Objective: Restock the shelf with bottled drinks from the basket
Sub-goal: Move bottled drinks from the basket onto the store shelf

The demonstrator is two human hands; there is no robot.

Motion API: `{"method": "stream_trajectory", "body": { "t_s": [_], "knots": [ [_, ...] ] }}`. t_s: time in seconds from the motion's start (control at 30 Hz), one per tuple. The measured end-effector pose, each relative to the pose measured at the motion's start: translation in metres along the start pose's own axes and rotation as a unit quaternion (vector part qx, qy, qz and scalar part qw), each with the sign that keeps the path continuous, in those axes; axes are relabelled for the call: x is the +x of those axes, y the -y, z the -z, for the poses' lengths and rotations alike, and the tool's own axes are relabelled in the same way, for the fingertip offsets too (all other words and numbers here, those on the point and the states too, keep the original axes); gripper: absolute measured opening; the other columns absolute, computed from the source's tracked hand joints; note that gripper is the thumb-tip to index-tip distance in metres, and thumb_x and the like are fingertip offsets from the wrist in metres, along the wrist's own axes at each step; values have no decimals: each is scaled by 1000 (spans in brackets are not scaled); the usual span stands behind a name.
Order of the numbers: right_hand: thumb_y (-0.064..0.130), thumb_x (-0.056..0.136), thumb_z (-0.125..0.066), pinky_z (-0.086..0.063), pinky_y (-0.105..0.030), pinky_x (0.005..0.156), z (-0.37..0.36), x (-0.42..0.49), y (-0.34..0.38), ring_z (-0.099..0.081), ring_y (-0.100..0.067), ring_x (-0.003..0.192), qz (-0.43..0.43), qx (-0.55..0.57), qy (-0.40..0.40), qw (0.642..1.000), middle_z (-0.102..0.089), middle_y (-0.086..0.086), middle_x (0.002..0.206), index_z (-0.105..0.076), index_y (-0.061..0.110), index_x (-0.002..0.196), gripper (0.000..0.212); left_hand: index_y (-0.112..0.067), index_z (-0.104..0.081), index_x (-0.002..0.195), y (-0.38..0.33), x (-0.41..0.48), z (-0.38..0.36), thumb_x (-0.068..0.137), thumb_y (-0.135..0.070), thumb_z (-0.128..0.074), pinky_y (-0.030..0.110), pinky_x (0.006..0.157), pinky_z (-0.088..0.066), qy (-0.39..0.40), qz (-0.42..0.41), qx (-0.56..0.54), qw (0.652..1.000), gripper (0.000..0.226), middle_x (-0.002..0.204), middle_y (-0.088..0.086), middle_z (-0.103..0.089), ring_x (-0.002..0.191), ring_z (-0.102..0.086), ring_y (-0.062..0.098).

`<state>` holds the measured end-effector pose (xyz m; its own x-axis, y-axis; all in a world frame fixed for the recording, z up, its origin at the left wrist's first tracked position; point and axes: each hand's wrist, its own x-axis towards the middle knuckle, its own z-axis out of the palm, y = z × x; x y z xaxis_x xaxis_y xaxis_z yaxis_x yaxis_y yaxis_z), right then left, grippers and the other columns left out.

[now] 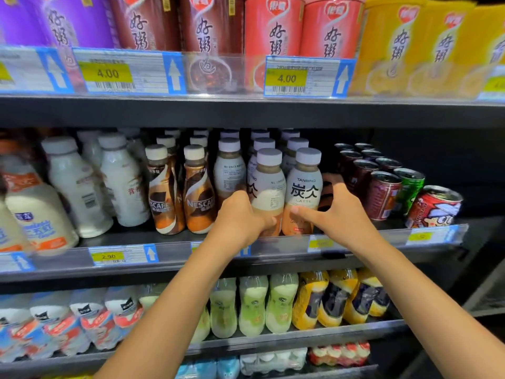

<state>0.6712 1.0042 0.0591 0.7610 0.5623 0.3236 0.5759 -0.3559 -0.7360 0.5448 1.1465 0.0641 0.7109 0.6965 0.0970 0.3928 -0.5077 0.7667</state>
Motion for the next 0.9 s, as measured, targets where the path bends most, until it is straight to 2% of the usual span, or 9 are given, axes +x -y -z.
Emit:
{"method": "stream_trajectory", "body": {
  "t_s": [0.07,0.17,0.23,0.37,0.47,0.57,0.7,0.8,0.9],
  "knots": [
    [41,73,-83,-43,-19,75,2,1,-3,-55,-8,99,11,-4,6,1000,-55,11,110,-39,21,138,81,-12,-48,97,0,-1,-4,72,-38,-83,40,83,-51,-21,-5,22,1000,50,112,10,-59,100,-58,30],
    [42,75,-82,-39,-8,65,5,4,-7,-53,-4,97,20,-11,19,1000,-55,11,111,-39,21,139,80,-10,-51,103,-2,-5,-12,74,-48,-80,35,77,-45,-58,-10,67,996,56,116,12,-57,107,-56,32],
    [43,75,-82,-40,-9,67,5,6,-10,-54,-5,100,26,-6,29,999,-58,10,116,-39,22,140,80,-6,-53,108,-4,-7,-16,74,-54,-77,34,77,-42,-82,-15,91,992,63,117,13,-55,111,-54,33],
    [43,76,-81,-41,-13,74,8,11,-15,-56,-4,104,31,8,52,998,-60,13,117,-41,26,139,77,-5,-52,115,-5,-8,-20,72,-57,-77,39,86,-46,-92,-13,92,991,72,119,15,-53,113,-53,34],
    [40,76,-81,-46,-21,85,10,14,-17,-57,1,107,39,27,75,996,-61,15,120,-39,30,143,79,-9,-51,112,-1,-4,-13,75,-44,-79,40,88,-51,-42,-18,36,998,58,119,11,-58,108,-57,29],
    [34,76,-81,-46,-21,86,9,15,-19,-56,4,110,40,52,81,995,-62,16,122,-39,31,143,79,-14,-54,104,4,-1,-6,76,-31,-81,32,80,-48,-16,-20,-11,1000,42,115,4,-64,98,-59,21],
    [33,76,-82,-43,-17,81,8,14,-20,-56,3,107,40,60,71,995,-61,18,116,-40,31,140,77,-11,-55,106,3,-3,-14,72,-42,-83,38,84,-51,-70,-12,19,997,55,113,7,-63,102,-59,28],
    [36,74,-83,-43,-18,82,7,15,-22,-57,2,107,41,58,64,995,-62,17,115,-41,31,139,78,-6,-54,108,0,-5,-21,73,-52,-79,32,77,-41,-105,-13,76,991,63,114,11,-57,108,-56,31],
    [36,74,-84,-44,-20,85,8,17,-24,-57,3,109,41,60,69,995,-63,16,118,-41,30,140,79,-5,-54,114,-2,-7,-25,72,-59,-76,35,82,-42,-120,-12,92,988,72,118,12,-54,114,-52,32]
  ]
}}
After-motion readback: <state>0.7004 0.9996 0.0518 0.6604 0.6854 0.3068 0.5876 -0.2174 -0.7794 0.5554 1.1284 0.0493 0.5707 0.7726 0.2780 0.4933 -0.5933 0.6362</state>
